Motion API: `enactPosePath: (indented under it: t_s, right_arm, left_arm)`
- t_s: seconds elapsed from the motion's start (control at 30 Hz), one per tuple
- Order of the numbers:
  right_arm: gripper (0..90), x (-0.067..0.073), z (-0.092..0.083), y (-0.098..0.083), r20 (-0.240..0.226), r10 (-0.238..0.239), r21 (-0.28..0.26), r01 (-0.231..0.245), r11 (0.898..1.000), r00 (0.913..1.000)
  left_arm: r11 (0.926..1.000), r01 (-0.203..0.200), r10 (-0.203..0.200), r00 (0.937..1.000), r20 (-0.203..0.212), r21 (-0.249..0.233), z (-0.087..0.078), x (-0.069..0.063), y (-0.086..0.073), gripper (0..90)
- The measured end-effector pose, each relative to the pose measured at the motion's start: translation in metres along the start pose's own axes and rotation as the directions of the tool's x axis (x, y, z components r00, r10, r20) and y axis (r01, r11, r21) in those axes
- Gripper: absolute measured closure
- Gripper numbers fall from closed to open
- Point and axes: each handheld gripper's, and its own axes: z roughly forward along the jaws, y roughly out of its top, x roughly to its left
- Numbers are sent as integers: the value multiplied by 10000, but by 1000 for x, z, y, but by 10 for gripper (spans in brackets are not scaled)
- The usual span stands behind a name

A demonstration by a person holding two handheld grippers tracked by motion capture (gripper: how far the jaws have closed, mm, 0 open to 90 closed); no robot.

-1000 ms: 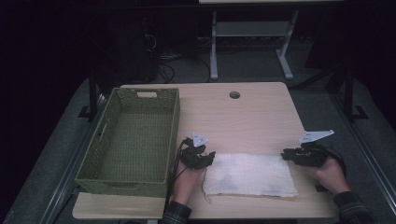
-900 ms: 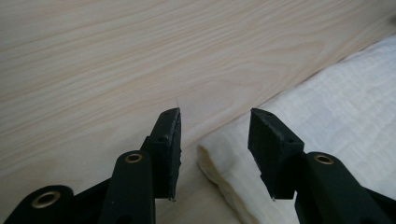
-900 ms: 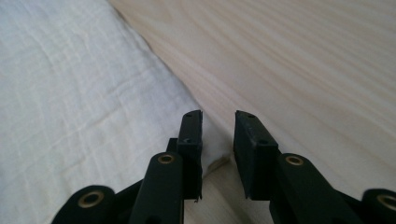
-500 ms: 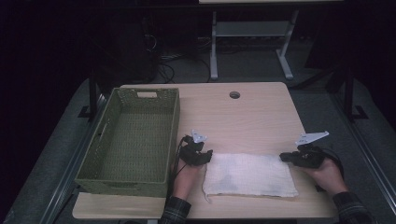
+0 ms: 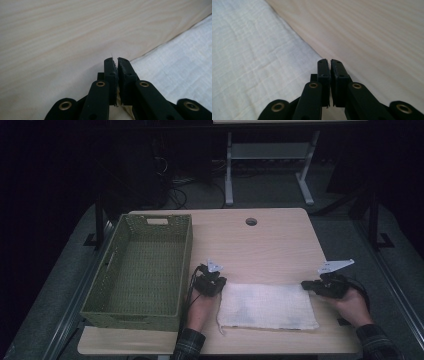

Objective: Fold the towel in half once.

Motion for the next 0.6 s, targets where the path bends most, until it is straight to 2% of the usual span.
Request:
enactPosePath:
  t_s: [0.2, 0.37, 0.6]
  right_arm:
    - [861, -13, 6, 13, 287, 78, -178, -73, 9998, 9996]
    - [860, -26, 11, 25, 464, 249, -440, -228, 9988, 9986]
    - [861, -34, 12, 33, 548, 324, -798, -280, 9964, 9980]
  left_arm:
    - [9989, 148, -163, 9993, -326, -446, 3, 8, 16, 854]
    - [9980, 257, -285, 9984, -489, -572, 9, 16, 29, 854]
    - [9960, 338, -385, 9977, -554, -831, 10, 22, 34, 857]
